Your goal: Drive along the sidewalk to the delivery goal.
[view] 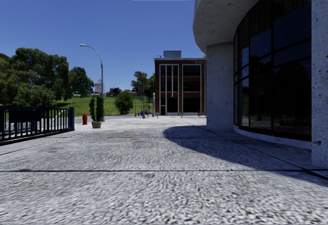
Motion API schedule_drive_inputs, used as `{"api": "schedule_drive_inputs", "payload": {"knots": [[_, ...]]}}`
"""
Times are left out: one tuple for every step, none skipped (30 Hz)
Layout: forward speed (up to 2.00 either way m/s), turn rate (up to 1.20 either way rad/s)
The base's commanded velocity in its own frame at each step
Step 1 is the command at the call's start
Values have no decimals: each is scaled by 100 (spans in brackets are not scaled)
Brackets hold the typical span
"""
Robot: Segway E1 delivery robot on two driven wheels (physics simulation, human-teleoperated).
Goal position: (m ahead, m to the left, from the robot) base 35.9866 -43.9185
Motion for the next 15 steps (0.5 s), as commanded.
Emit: {"api": "schedule_drive_inputs", "payload": {"knots": [[200,0],[200,0],[200,0],[200,0],[200,0],[200,0],[200,0],[200,0],[200,0],[200,0],[200,0],[200,0],[200,0],[200,0],[200,0]]}}
